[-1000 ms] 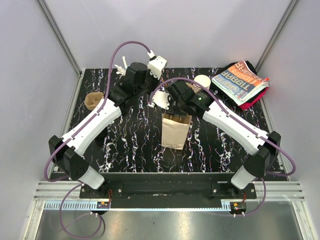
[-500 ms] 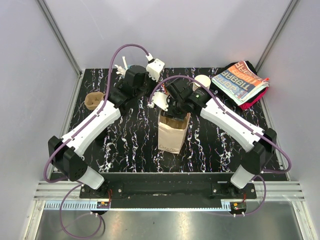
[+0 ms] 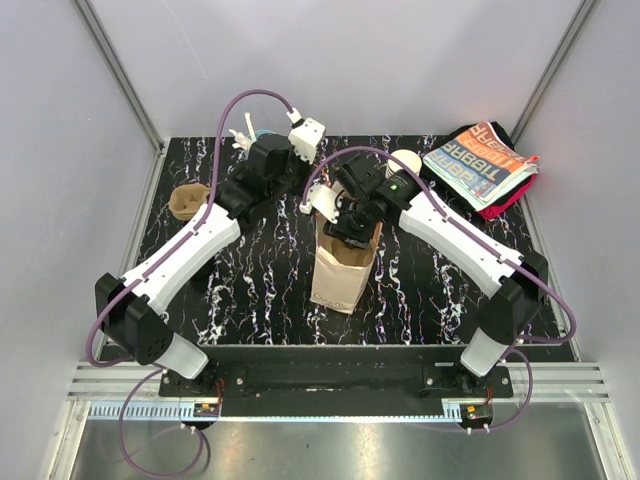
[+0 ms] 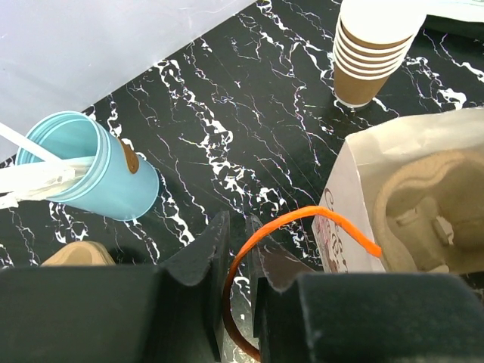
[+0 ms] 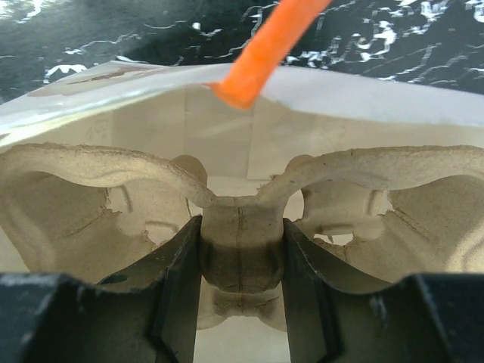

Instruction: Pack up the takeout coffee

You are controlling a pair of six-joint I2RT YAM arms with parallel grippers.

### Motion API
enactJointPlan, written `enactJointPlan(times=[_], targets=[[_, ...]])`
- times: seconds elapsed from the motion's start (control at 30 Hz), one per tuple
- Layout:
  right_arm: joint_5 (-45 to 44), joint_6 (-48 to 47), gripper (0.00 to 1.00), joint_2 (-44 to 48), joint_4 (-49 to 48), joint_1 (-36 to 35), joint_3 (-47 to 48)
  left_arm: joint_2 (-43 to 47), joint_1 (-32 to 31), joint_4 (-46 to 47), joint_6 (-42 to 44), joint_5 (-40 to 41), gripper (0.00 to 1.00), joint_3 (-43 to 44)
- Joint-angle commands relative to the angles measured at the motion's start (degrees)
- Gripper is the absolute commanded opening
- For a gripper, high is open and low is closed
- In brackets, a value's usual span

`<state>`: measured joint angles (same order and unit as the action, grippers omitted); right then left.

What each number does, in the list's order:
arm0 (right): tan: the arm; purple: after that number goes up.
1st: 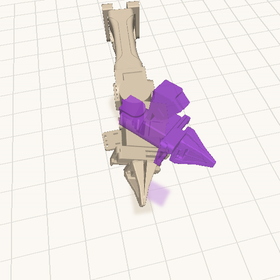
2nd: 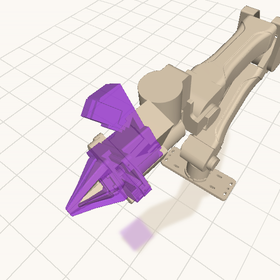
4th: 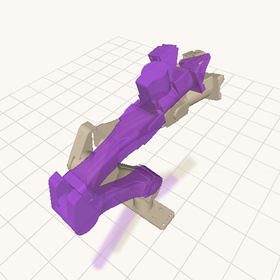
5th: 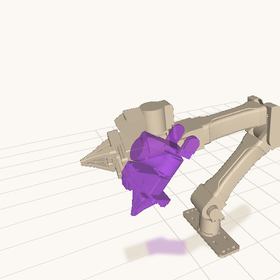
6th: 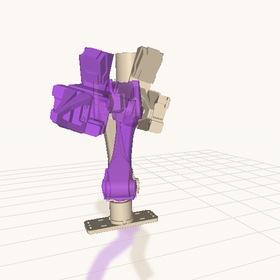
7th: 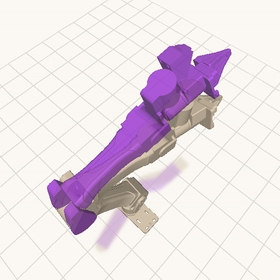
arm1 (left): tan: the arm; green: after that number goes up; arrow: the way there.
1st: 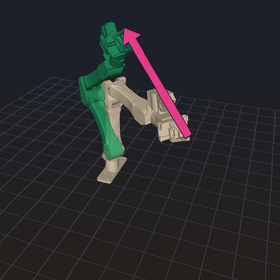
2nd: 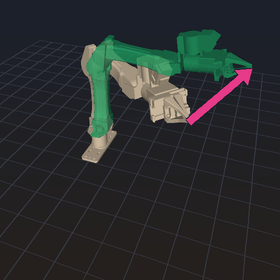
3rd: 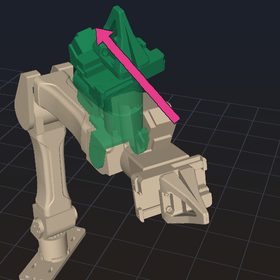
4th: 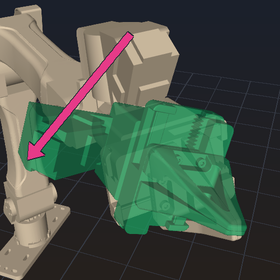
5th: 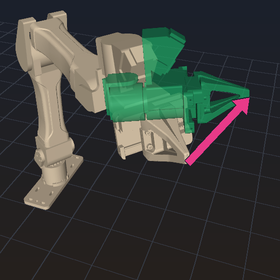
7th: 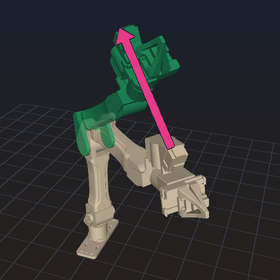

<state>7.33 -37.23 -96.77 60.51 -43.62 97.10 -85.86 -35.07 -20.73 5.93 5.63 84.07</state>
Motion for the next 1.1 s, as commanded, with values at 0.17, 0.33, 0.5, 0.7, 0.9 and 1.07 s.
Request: enactJointPlan(times=[0.17,0.33,0.5,0.7,0.9,1.07], targets=[[6.81,2.51,0.20,-2.81,2.86,0.72,2.04,2.46,0.53,5.00,-1.98,1.32,0.18,-1.19],[8.22,3.39,0.20,-3.86,2.51,0.72,1.69,3.16,0.44,5.61,-2.07,1.67,0.18,-2.24],[8.23,3.75,0.21,-4.74,1.89,0.72,1.16,3.77,0.44,5.88,-2.15,1.49,0.18,-3.04],[6.65,3.75,0.30,-4.83,0.84,0.72,0.55,4.13,0.44,5.88,-2.15,1.23,0.18,-3.48],[4.80,3.48,0.43,-4.22,0.92,0.72,1.51,4.39,0.53,6.05,-2.15,1.14,0.18,-3.74],[4.36,2.87,0.53,-3.43,2.42,0.72,3.36,4.30,0.44,5.97,-2.24,1.05,0.18,-3.65]])
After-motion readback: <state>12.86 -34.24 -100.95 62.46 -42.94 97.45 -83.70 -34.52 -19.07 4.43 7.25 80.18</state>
